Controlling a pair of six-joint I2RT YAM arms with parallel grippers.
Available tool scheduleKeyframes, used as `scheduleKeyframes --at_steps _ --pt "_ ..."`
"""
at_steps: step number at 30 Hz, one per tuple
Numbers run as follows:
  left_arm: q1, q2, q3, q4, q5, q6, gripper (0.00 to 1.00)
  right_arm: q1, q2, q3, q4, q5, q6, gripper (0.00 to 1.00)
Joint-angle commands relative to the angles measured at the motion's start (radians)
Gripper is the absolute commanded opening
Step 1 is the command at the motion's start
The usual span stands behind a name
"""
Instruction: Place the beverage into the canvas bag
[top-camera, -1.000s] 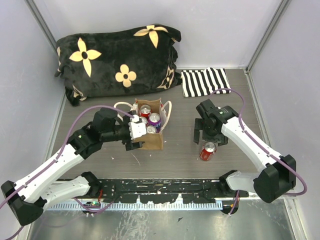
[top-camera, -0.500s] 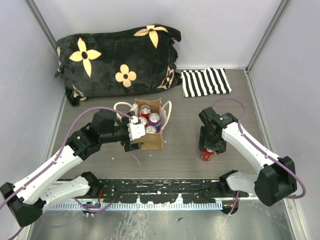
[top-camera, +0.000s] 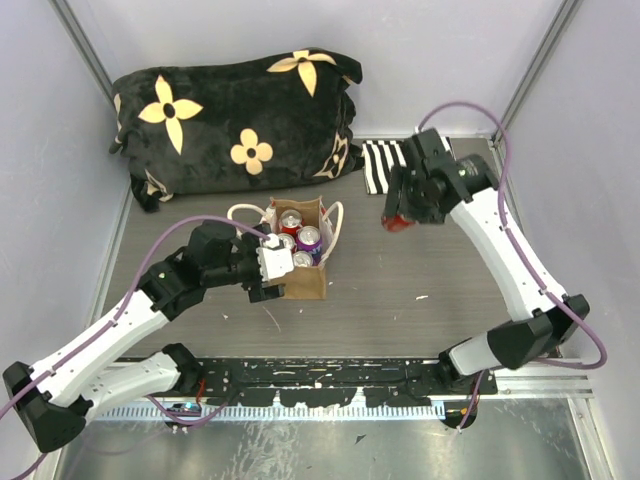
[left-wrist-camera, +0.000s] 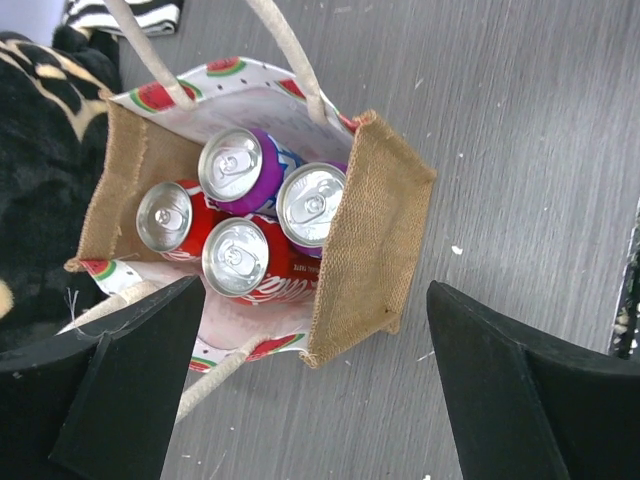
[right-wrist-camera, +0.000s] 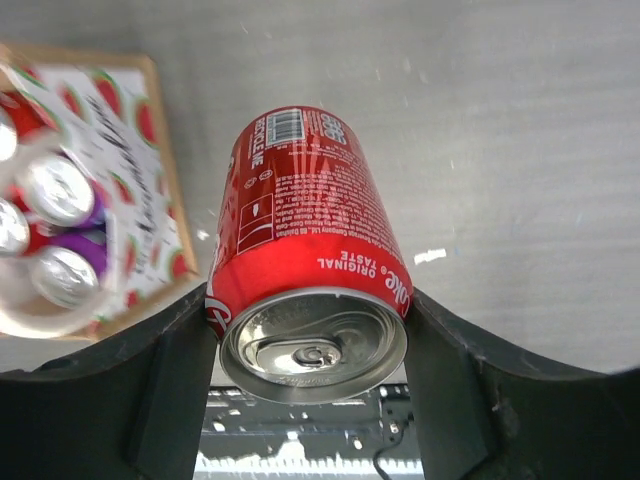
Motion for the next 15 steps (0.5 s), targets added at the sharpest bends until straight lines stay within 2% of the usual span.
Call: scheduleKeyframes --at_steps 1,7,10,15 --pt "-0.004 0.038 -0.044 0.067 -0.031 0.067 1.00 -0.005 0.097 0.303 -0.054 0.032 -0.074 0.01" --pt "-0.004 0.132 -0.064 0.160 -0.068 0.125 0.98 -0.004 0.221 0.570 -0.046 -0.108 -0.107 0.01" --pt "-0.004 0.147 -0.074 0.165 -0.049 0.127 0.98 -0.003 0.256 0.620 -0.020 -0.196 -0.117 0.01" --pt "-0.006 0.107 -0.106 0.077 0.032 0.116 0.99 0.028 0.297 0.678 0.019 -0.283 -0.136 0.01"
